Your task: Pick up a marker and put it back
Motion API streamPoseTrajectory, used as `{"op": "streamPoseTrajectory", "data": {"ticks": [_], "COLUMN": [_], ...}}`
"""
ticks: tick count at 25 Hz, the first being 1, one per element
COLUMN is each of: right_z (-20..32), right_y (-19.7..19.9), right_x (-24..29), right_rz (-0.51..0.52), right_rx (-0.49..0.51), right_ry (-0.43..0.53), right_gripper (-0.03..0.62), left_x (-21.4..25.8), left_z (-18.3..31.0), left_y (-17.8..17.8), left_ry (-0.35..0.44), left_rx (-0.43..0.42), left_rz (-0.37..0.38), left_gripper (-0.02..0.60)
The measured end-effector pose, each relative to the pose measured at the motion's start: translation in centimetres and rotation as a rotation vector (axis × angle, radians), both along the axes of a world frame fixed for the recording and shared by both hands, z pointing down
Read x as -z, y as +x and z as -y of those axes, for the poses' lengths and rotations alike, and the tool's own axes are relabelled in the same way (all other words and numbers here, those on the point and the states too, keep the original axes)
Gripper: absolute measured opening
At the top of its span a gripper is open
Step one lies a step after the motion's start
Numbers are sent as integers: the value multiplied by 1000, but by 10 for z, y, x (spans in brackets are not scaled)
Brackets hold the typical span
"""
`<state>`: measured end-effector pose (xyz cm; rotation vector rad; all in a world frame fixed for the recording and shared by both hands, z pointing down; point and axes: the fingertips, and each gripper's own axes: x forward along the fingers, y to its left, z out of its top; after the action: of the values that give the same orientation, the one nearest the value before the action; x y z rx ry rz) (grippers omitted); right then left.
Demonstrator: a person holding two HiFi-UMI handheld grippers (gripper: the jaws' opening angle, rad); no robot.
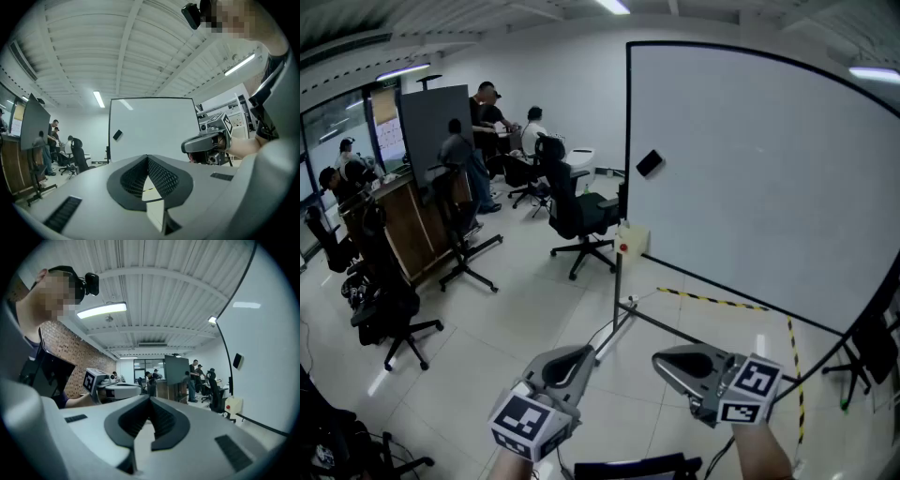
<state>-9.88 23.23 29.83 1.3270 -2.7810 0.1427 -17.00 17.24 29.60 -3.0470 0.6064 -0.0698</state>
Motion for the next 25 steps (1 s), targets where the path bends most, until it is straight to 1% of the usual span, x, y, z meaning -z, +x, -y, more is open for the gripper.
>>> {"op": "streamPoseTrajectory", "data": {"ticks": [4,7,11,14,20,25], "right_z": [16,32,58,82,126,155], "right_y": [-4,6,26,47,92,125], "right_x": [-6,-11,-22,-28,-33,-30], "right_rz": [-7,7,37,48,68,77], "right_rx": [-6,-4,0,9,40,76], "right_ry": [-11,-22,-37,-44,-53,-41], "right_gripper": [14,14,14,14,14,14], "left_x": [-7,-10,-15,-17,-18,-11], "left_z": [11,26,48,70,110,135], "left_y": [-3,3,20,40,92,124], "left_ry": [-21,-23,-23,-23,-17,-5], "left_rx": [-1,6,20,30,51,97], "left_rz": [-2,-2,25,40,62,71], "left_gripper": [2,2,2,2,2,2]}}
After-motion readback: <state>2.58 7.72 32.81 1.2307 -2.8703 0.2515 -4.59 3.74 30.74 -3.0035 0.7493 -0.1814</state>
